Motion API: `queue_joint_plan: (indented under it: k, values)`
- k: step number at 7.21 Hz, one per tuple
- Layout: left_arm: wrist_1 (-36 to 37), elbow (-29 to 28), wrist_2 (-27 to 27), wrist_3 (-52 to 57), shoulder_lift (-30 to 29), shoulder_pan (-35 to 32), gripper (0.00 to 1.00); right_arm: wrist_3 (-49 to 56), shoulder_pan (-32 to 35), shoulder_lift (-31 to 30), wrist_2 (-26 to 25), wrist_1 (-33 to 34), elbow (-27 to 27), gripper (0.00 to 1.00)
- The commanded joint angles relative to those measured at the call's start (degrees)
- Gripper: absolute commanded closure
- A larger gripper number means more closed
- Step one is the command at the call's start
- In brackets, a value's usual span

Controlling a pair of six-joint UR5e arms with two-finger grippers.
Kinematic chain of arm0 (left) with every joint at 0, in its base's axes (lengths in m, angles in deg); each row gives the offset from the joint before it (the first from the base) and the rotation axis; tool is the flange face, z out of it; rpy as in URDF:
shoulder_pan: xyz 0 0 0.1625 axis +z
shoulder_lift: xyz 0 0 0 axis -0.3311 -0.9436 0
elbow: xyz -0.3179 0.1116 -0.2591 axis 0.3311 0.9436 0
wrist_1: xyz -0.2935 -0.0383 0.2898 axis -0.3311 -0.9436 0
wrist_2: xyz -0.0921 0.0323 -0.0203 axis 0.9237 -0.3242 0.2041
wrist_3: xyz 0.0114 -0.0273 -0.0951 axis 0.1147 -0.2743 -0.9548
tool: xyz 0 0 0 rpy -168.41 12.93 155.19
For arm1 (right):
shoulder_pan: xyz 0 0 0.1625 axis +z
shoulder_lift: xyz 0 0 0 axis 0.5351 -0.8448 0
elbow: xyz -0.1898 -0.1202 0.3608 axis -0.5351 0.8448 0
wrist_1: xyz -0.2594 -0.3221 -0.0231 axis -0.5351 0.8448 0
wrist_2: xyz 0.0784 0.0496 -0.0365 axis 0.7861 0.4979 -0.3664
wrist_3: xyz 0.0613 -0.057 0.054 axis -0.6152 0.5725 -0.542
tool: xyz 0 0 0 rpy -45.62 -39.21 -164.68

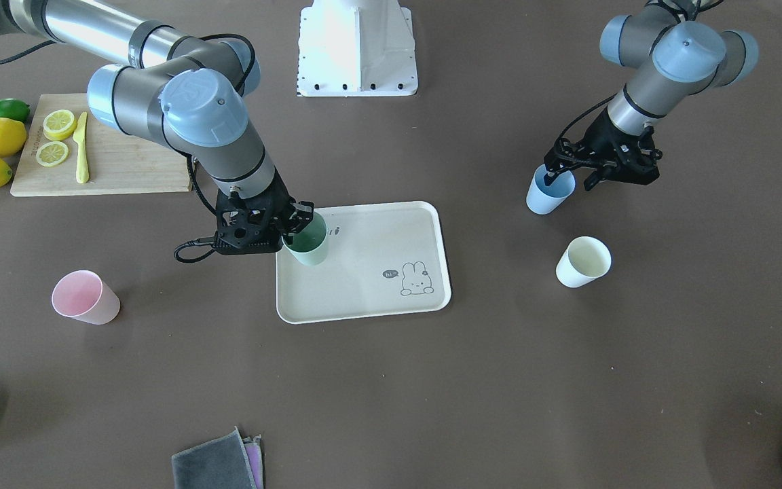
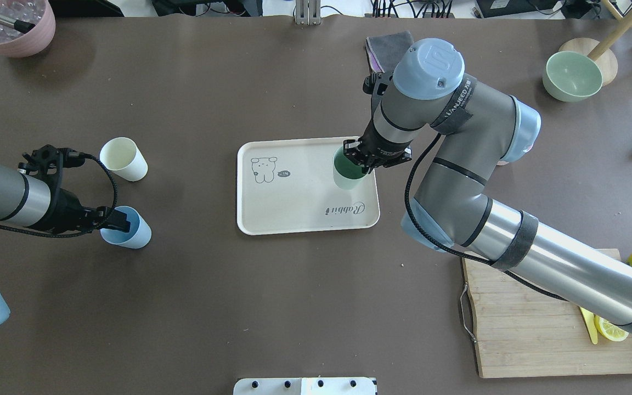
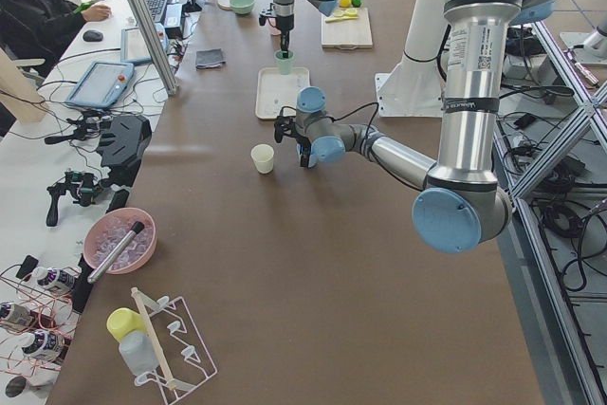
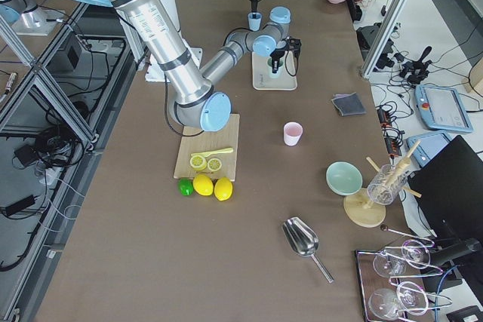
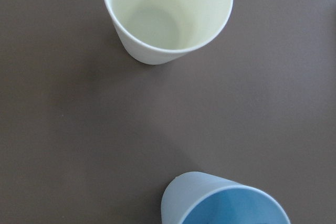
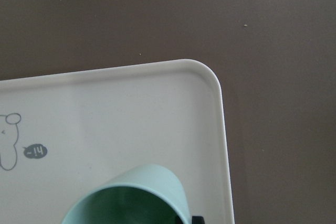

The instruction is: Place all cups on tray

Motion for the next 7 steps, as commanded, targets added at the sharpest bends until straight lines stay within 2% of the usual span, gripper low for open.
queue_joint_plan:
  k: [1,2,3,4,6,7]
  values:
    - [-1.03,-0.09,-0.17,-0.14,0.93,1.05,0.90,0.09,-0.63,0.00,-1.30,0.00,0.40,1.00]
    - [-1.12,0.17,-0.17,-0.23,0.93,1.05,1.00,0.09,-0.90,0.00,-1.57,-0.09,0.49,1.00]
    - [-1.12,0.96,-0.08,-0.41,0.93,1.05,1.00,0.09,-0.99,0.35,-1.57,-0.09,0.67,0.80]
    - [-1.03,1.92,0.10,-2.67,1.01,0.27,1.00,-0.43,-1.25,0.97,-1.57,-0.09,1.28,0.01]
    - [-0.07,3.34,0.71,-4.98,-0.56,-0.35,1.00,0.09,-1.16,1.76,-1.39,-0.09,1.11,0.00]
    - [4.90,3.43,3.15,-5.07,-4.92,-2.45,1.00,0.09,-0.29,2.11,-0.78,0.09,0.67,0.00]
